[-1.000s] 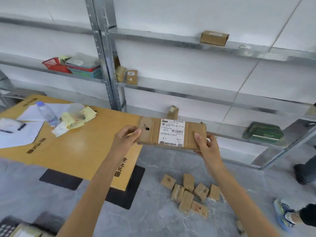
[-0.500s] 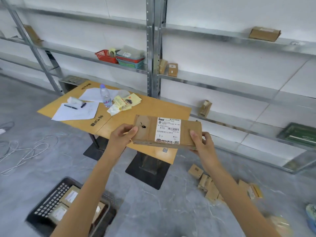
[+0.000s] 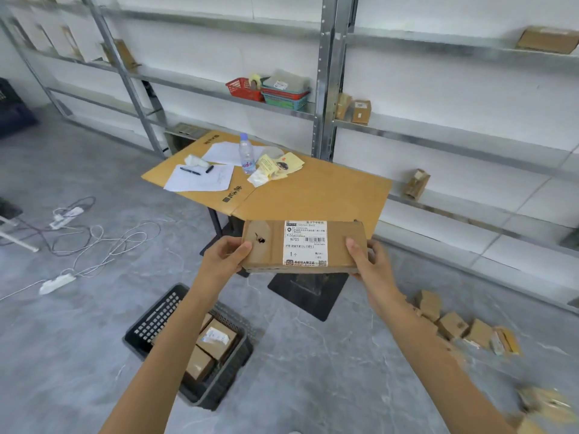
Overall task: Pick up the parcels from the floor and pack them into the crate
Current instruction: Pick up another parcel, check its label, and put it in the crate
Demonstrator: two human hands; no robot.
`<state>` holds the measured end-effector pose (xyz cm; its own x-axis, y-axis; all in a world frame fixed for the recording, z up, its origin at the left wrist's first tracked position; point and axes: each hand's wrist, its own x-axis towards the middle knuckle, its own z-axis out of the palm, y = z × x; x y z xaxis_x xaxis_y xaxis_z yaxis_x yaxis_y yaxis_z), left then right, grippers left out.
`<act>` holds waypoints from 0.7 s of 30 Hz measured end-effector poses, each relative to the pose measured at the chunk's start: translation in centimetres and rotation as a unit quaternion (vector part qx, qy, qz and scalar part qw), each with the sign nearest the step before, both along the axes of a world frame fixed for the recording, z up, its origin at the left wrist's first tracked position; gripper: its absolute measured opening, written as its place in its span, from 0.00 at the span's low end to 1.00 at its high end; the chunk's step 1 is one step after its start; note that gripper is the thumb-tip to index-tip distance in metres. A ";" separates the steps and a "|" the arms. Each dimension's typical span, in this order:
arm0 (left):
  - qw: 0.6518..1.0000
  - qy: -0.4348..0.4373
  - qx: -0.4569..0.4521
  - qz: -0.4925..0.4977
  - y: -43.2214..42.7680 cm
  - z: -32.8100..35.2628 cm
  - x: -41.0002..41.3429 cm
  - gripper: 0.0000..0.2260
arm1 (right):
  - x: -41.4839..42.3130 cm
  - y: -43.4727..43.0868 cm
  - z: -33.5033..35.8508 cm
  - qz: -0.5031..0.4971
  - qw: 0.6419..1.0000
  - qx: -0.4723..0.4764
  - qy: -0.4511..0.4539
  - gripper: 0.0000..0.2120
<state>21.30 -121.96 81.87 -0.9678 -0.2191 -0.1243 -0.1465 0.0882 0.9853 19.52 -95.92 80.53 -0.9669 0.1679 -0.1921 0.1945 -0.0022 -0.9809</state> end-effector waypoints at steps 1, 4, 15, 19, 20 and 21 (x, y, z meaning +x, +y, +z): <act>1.000 -0.010 -0.003 0.002 -0.4 -0.2 0.7 0.04 | 0.4 -0.4 -0.2 0.005 1.000 -0.001 -0.006 0.19; 0.999 -0.045 -0.015 0.004 -2.9 -1.0 2.7 0.05 | 1.5 -2.1 -0.8 0.030 0.999 -0.017 -0.019 0.15; 0.999 -0.036 -0.004 -0.030 -17.3 -3.1 7.0 0.23 | 3.8 -15.3 -0.6 0.105 0.994 -0.027 -0.017 0.15; 0.993 -0.028 -0.028 -0.114 -23.7 -3.0 6.7 0.16 | 3.4 -21.6 -1.1 0.093 0.994 -0.049 -0.016 0.15; 0.991 -0.032 -0.029 -0.123 -25.1 -3.2 6.6 0.15 | 3.3 -23.2 -1.4 0.093 0.994 -0.055 -0.015 0.15; 0.991 -0.037 -0.033 -0.125 -26.5 -3.5 6.5 0.15 | 3.3 -24.8 -1.7 0.088 0.994 -0.066 -0.012 0.16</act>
